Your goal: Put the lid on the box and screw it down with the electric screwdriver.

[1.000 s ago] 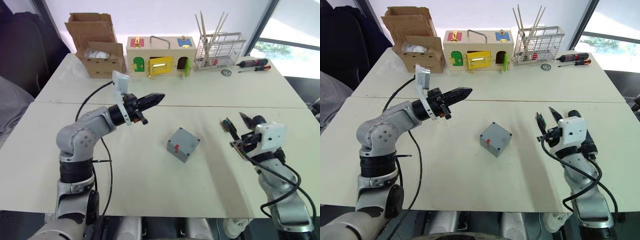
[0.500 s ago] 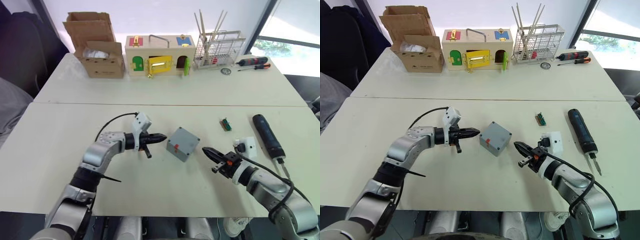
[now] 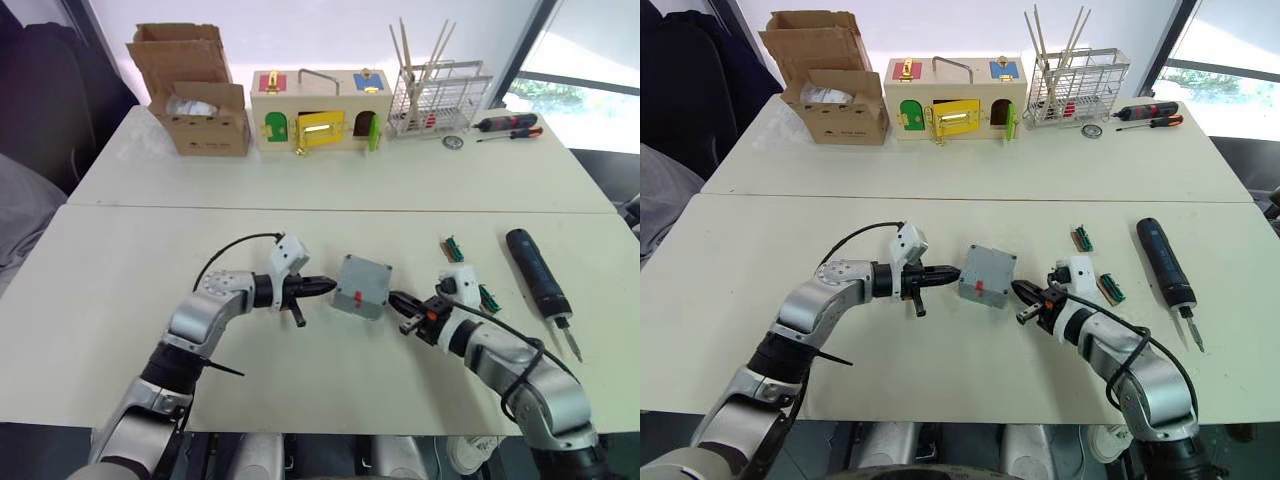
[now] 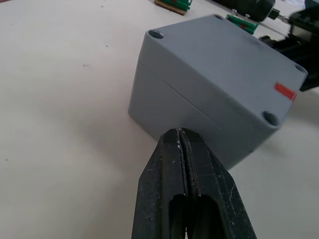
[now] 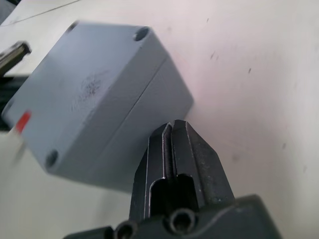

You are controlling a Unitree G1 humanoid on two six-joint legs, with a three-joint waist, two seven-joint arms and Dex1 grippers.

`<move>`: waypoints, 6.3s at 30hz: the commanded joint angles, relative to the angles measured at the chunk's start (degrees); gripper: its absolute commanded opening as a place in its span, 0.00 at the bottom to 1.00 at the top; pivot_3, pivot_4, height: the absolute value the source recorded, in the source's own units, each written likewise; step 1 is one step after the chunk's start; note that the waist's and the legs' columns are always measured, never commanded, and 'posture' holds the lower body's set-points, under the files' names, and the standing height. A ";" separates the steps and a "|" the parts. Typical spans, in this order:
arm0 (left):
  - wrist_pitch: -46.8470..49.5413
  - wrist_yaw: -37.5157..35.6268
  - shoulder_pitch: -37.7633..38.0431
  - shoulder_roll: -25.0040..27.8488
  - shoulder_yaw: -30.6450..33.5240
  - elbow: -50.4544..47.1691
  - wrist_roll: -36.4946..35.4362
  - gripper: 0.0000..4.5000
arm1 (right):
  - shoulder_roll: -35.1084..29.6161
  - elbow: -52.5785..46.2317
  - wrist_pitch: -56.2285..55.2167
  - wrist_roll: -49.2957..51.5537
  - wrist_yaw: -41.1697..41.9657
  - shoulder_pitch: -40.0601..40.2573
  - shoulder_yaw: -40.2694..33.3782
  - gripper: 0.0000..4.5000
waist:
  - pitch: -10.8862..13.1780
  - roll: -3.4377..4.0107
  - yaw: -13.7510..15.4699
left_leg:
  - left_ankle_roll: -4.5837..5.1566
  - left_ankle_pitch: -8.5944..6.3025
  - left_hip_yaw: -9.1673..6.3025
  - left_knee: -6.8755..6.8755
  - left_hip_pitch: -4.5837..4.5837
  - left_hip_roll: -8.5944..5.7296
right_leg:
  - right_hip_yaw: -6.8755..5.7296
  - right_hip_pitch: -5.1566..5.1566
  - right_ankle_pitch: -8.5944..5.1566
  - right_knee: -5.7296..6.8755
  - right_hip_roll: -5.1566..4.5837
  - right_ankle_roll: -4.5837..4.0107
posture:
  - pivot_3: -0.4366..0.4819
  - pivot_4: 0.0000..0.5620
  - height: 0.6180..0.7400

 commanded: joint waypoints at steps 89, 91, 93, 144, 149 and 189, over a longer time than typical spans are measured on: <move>2.57 -9.02 -5.60 8.83 -4.99 -20.33 -4.99 0.00 | -5.47 -0.96 -9.16 2.53 2.58 10.83 -27.24 0.01 | 0.14 0.24 0.04 | 0.01 0.00 0.05 -0.07 -0.05 -0.04 | 0.12 -0.06 -0.01 -0.05 0.10 0.01 | 0.48 0.27 0.90; 2.30 -9.19 -5.50 8.85 -5.06 -20.10 -4.82 0.00 | -5.89 -2.63 -8.51 3.39 2.35 10.57 -27.93 0.01 | 0.14 0.24 0.06 | 0.01 0.00 0.05 -0.07 -0.05 -0.04 | 0.12 -0.06 -0.01 -0.05 0.10 0.01 | 0.48 0.27 0.90; 1.97 -9.38 -5.45 8.88 -5.03 -19.75 -4.76 0.00 | -6.32 -4.08 -7.63 4.19 2.14 10.33 -28.39 0.01 | 0.14 0.24 0.06 | 0.01 0.00 0.04 -0.07 -0.05 -0.03 | 0.11 -0.06 -0.01 -0.05 0.10 0.01 | 0.48 0.27 0.90; 10.27 0.36 1.27 13.23 8.53 -22.23 -13.14 0.00 | -10.02 6.15 -9.56 -0.76 17.62 -14.08 -2.06 0.01 | 0.31 0.12 -0.04 | -0.09 0.07 0.07 0.06 -0.20 -0.02 | 0.09 -0.22 0.13 0.11 0.09 0.24 | 0.48 0.27 0.90; 10.16 0.39 1.36 13.20 8.64 -22.14 -12.77 0.00 | -9.84 7.24 -10.40 -1.54 18.07 -14.17 -2.05 0.01 | 0.31 0.12 -0.03 | -0.11 0.08 0.07 0.06 -0.20 -0.01 | 0.09 -0.23 0.13 0.11 0.10 0.24 | 0.48 0.27 0.90; 5.75 -1.94 -4.88 8.45 4.62 -21.67 -12.50 0.00 | -11.39 2.69 11.65 13.61 -1.30 -25.46 -26.07 1.00 | 0.34 0.17 0.01 | -0.11 0.08 0.08 0.02 -0.21 -0.02 | 0.10 -0.28 0.14 0.15 0.08 0.24 | 0.48 0.27 0.90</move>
